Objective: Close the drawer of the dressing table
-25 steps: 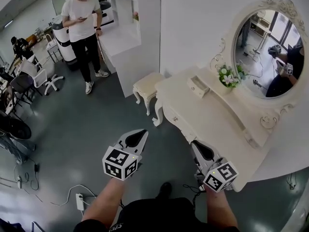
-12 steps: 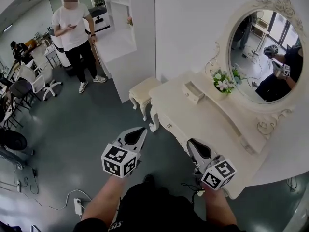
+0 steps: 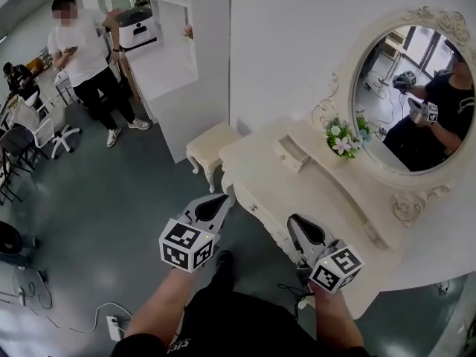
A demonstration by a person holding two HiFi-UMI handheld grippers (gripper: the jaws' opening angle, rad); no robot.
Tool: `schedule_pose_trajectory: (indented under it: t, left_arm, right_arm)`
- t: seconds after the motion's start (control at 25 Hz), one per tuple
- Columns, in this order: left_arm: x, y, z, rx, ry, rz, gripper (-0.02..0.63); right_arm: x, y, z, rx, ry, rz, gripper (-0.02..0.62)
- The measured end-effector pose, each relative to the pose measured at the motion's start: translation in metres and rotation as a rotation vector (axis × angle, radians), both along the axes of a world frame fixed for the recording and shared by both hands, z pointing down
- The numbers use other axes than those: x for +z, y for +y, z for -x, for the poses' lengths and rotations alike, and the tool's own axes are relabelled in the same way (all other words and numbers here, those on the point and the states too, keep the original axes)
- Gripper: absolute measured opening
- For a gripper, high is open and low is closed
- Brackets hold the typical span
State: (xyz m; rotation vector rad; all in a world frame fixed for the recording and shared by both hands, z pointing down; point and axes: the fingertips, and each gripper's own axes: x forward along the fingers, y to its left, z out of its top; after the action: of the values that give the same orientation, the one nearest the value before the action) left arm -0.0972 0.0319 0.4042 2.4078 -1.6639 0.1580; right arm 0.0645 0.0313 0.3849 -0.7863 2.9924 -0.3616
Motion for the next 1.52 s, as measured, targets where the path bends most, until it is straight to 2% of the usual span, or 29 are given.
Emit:
schedule_pose_trajectory:
  t: [0.48, 0.76, 1.0, 1.24, 1.52]
  left_arm:
    - [0.000, -0.124, 0.063, 0.070, 0.029, 0.002, 0.006]
    - [-0.001, -0.169, 0.087, 0.122, 0.025, 0.003, 0.006]
    - [0.009, -0.196, 0.068, 0.185, 0.023, 0.040, 0.006]
    - [0.016, -0.222, 0.029, 0.239, -0.001, 0.081, 0.006]
    - [0.030, -0.253, -0.013, 0.240, -0.028, 0.112, 0.008]
  right_arm:
    - [-0.004, -0.113, 0.069, 0.066, 0.040, 0.027, 0.034]
    - [0.004, -0.149, 0.094, 0.120, 0.066, 0.065, 0.034]
    - [0.007, -0.171, 0.087, 0.163, 0.080, 0.085, 0.034]
    - [0.005, -0.196, 0.058, 0.189, 0.060, 0.082, 0.034]
    - [0.014, -0.231, 0.020, 0.184, 0.032, 0.097, 0.034]
